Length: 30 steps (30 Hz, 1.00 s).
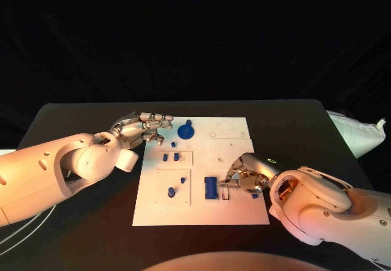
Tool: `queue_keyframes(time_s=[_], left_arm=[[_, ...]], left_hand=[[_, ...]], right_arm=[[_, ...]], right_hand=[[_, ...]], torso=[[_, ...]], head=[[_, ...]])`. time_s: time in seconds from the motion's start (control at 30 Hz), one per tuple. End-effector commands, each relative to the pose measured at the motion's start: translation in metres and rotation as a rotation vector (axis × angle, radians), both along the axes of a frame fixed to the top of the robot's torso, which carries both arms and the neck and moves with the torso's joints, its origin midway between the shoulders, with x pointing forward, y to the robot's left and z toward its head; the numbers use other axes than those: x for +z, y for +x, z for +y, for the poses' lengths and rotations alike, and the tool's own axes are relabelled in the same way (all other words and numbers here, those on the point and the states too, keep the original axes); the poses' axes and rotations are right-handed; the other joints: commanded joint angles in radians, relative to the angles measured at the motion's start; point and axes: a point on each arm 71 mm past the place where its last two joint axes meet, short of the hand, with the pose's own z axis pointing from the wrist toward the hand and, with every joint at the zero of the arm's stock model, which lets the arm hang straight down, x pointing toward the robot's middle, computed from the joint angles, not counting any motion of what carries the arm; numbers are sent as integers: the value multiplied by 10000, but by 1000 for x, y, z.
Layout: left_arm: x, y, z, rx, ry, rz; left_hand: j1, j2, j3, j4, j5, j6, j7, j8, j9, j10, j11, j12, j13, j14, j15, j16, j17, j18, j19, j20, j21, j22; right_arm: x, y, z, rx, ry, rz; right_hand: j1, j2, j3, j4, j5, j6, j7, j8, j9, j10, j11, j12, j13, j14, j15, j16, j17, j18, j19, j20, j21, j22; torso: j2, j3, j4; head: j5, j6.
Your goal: Assemble the parts on the task board
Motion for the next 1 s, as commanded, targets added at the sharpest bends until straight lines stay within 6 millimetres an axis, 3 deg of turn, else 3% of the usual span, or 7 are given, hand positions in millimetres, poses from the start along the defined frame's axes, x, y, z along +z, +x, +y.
queue_keyframes(time_s=[0.03, 0.2, 0.4, 0.57, 0.73, 0.83, 1.0], left_arm=[[1, -1, -2, -174, -89, -60], [1, -1, -1, -124, -101, -105], [2, -1, 0, -75, -125, -166], [2, -1, 2, -38, -116, -173], [2, -1, 2, -53, -121, -171], [2, -1, 1, -64, -124, -168], [2, -1, 1, -52, -95, -165]], left_hand=[[1, 97, -63, -5, 22, -53, -12, -6, -2, -51, -1, 54, 13, -43, -7, -29, 2, 120, -77, -8, -32, -8], [1, 97, -63, -5, 22, -53, -12, -6, -2, -51, -1, 54, 13, -43, -7, -29, 2, 120, -77, -8, -32, -8], [1, 97, -63, -5, 22, -53, -12, -6, -2, -51, -1, 54, 13, -43, -7, -29, 2, 120, -77, -8, -32, -8], [1, 97, -63, -5, 22, -53, -12, -6, -2, -51, -1, 54, 13, -43, -7, -29, 2, 120, -77, -8, -32, -8], [26, 111, -77, -17, 23, -62, -12, 0, -2, -74, -1, 83, 25, -59, -6, -34, -21, 124, -84, -5, -56, -21], [26, 111, -77, -17, 23, -62, -12, 0, -2, -74, -1, 83, 25, -59, -6, -34, -21, 124, -84, -5, -56, -21], [35, 118, -78, -21, 25, -59, -15, 4, -1, -74, -3, 92, 29, -57, -7, -28, -11, 125, -84, -5, -60, -22]], right_arm=[[4, 0, -11, -193, 521, 346], [6, 2, -31, -145, -167, 388], [6, 3, -55, -350, -1293, 135], [4, 3, -63, -409, -1860, 323], [-2, 2, -66, -322, -2477, 754], [-7, 1, -67, -309, -2730, 937], [-14, 0, -65, -219, -2938, 1097]], right_hand=[[290, 63, 62, -169, 81, -181, 90, -199, -86, -66, 100, -175, -93, 601, 104, -63, 246, -37, -55, 87, -47, 307], [738, 112, 247, -434, 78, 200, -6, -133, -43, -121, 39, -303, -167, 595, 86, -84, 229, -31, -57, 118, -51, 312], [854, 92, 303, -500, 120, 201, -20, -186, -27, -171, 14, -456, -268, 582, 58, -127, 179, -28, -65, 96, -61, 303], [865, 78, 313, -503, 120, 174, -8, -224, -31, -215, 22, -575, -349, 574, 61, -156, 145, -20, -89, 93, -84, 270], [588, -51, 202, -317, 0, 137, 55, -335, -45, -322, 79, -882, -555, 546, 104, -248, 41, -3, -155, 109, -150, 181], [171, -194, 27, -18, -4, 161, 74, -404, -39, -290, 106, -898, -567, 545, 131, -267, 29, 0, -166, 139, -168, 166], [56, -277, -47, 98, 96, 188, 68, -445, -25, -276, 105, -906, -570, 545, 130, -282, 18, 5, -173, 147, -181, 153]], torso=[[4, -4, -1], [-2, 17, -58], [-17, 24, -125], [-45, 21, -224], [-48, 30, -274], [-53, 26, -263], [-42, 16, -227]], head=[[-83, 23], [-152, 46], [-249, 80], [-246, 88], [-247, 85], [-247, 92], [-254, 87]])
